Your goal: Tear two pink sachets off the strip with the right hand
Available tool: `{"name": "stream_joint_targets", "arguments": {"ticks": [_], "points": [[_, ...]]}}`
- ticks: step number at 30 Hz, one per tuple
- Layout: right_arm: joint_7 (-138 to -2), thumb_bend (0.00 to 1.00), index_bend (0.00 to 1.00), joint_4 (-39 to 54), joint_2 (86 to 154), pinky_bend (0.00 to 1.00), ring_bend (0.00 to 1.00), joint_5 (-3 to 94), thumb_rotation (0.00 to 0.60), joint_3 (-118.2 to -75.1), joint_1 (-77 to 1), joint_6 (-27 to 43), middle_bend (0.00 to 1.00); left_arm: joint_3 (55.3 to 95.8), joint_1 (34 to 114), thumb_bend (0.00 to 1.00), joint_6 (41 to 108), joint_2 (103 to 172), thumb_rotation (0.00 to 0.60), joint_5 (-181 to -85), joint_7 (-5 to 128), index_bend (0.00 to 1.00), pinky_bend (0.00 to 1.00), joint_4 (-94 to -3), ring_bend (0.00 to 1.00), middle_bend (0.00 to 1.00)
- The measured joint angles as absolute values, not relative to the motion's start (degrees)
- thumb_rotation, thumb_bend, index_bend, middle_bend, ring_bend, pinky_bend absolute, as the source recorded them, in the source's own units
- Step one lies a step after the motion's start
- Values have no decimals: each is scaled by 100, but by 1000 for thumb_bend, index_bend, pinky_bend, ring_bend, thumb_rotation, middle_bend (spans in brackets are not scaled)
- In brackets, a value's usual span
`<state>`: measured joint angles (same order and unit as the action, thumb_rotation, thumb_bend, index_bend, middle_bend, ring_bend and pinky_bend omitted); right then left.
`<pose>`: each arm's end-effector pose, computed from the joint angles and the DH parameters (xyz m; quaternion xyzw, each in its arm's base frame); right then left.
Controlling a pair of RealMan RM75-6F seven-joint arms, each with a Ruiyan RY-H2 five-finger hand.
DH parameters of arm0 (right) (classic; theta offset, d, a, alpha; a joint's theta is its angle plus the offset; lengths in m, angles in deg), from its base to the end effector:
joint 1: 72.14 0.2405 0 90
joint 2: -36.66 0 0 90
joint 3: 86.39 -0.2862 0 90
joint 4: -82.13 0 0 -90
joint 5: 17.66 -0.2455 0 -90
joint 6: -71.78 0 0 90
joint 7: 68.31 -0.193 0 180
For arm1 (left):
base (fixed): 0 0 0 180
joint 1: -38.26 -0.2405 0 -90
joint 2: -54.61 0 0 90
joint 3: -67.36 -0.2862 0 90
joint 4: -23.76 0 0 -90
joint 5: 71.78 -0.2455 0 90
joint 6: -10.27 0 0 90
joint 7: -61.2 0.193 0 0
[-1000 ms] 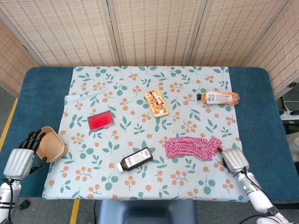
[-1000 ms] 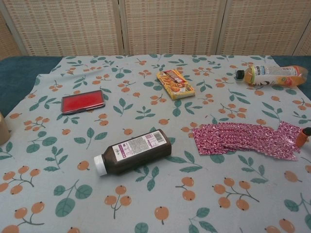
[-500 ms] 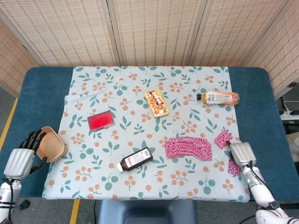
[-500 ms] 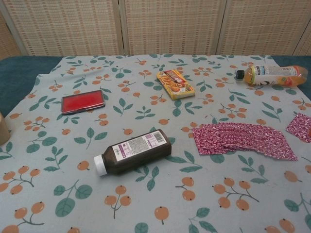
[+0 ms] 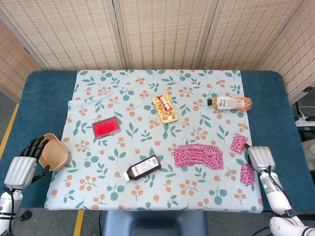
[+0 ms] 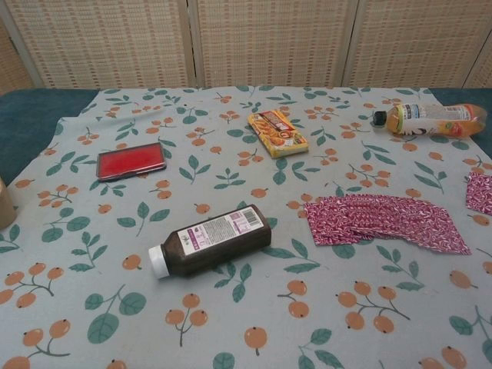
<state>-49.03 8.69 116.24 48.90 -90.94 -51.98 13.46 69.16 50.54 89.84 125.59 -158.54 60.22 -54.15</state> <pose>-0.4041 -0.3349 0.0255 0.6844 -0.3972 0.1807 0.5842 -0.3709 0.2833 0.1050 -0.6564 -0.3429 -0.3590 0.5680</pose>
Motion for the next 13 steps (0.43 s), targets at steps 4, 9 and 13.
{"name": "stream_joint_targets", "arguments": {"ticks": [4,9,13], "points": [[-5040,996,262,626,11482,836,592,5162,600,-9068,-5304,973,741,6919,5051,366,8994,12557,600,-15854,6016,19,299,-5413,54,29],[-5166,602,176,134,11226,755,471,5553,600,-9041,-5609,77,575,6922,5041,366,9002,12564,600,-15842,6028,19,299,-5408,54,29],[-5126,218,66,-167,11053,297,156,5813,600,-9011,-5980,-775,161,6942,5047,367,8997,12574,600,-15818,6030,19,299,-5386,54,29]]}}
